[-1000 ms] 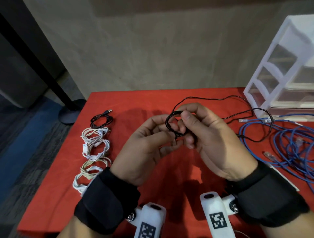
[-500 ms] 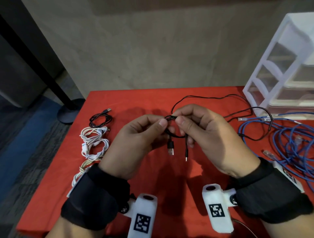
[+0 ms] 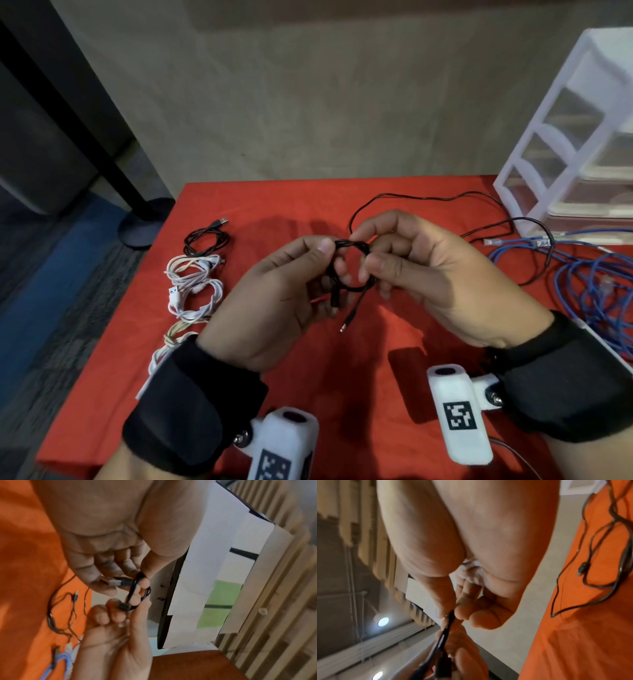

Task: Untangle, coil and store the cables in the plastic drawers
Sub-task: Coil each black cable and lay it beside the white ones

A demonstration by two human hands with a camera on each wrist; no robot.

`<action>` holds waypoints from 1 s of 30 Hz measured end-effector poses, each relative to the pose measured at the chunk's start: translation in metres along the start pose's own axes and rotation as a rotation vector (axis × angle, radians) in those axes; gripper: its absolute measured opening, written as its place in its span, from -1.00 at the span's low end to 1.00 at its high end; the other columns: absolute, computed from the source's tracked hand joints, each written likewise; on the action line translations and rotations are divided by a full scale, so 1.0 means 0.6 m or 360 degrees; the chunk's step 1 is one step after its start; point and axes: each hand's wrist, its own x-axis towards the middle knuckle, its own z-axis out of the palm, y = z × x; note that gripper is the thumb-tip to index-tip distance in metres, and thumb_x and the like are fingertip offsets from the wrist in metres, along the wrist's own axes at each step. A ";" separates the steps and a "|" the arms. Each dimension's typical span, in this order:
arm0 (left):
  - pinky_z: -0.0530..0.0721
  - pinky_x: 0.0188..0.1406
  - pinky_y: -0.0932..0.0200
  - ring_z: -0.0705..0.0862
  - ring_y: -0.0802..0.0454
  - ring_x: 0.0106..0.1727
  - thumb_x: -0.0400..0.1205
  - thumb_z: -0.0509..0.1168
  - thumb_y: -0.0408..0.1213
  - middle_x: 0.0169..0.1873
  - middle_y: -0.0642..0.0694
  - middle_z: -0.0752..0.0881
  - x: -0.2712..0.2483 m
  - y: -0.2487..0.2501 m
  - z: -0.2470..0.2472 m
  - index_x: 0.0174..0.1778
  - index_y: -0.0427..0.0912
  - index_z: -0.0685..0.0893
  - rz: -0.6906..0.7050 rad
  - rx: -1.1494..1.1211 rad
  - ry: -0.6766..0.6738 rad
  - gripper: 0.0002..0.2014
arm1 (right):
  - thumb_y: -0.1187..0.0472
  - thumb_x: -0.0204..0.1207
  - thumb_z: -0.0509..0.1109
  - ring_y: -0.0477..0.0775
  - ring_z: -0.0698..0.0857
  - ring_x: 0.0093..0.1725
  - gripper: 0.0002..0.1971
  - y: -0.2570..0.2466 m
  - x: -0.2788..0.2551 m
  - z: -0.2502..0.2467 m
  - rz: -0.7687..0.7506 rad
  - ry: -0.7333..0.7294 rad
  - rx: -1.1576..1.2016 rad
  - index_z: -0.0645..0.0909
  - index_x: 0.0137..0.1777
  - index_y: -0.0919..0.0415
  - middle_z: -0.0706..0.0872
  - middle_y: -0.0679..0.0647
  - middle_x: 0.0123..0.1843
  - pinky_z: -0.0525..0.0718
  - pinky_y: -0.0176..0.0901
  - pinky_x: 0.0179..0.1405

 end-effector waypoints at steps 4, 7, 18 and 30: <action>0.72 -0.13 0.06 0.69 -0.07 -0.01 0.61 0.32 -0.11 -0.06 -0.22 0.74 0.001 -0.008 -0.005 -0.09 -0.12 0.75 0.0098 0.0224 0.0059 -0.82 | 0.31 0.57 0.45 0.03 0.65 -0.31 -0.79 -0.004 0.005 -0.003 -0.0006 0.0149 -0.0134 0.66 0.19 0.22 0.79 0.14 -0.17 0.66 -0.21 -0.28; 0.74 -0.15 0.08 0.66 -0.07 -0.09 0.59 0.36 -0.14 -0.19 -0.18 0.69 0.005 -0.011 -0.004 -0.12 -0.14 0.77 0.0235 0.0272 0.0150 -0.84 | 0.34 0.55 0.50 0.01 0.68 -0.27 -0.79 -0.003 0.007 -0.002 -0.0028 0.0236 -0.0242 0.68 0.16 0.21 0.78 0.13 -0.13 0.67 -0.21 -0.21; 0.79 -0.13 0.14 0.78 0.12 -0.18 0.65 0.35 -0.27 -0.28 -0.01 0.80 0.009 -0.027 0.013 -0.08 -0.24 0.77 0.0715 0.0523 0.0302 -0.87 | 0.41 0.58 0.50 0.00 0.71 -0.33 -0.96 0.005 0.005 0.002 0.0137 0.0337 -0.0314 0.72 -0.02 0.32 0.75 0.20 -0.28 0.68 -0.23 -0.34; 0.84 -0.08 -0.22 0.75 -0.04 -0.23 0.65 0.41 -0.19 -0.22 -0.34 0.76 0.013 -0.033 0.017 -0.08 -0.29 0.76 0.0726 0.0551 0.0434 -0.80 | 0.48 0.46 0.58 0.11 0.74 -0.27 -0.80 0.006 0.002 0.003 0.0187 0.0307 -0.0322 0.73 -0.04 0.21 0.81 0.29 -0.19 0.73 -0.13 -0.28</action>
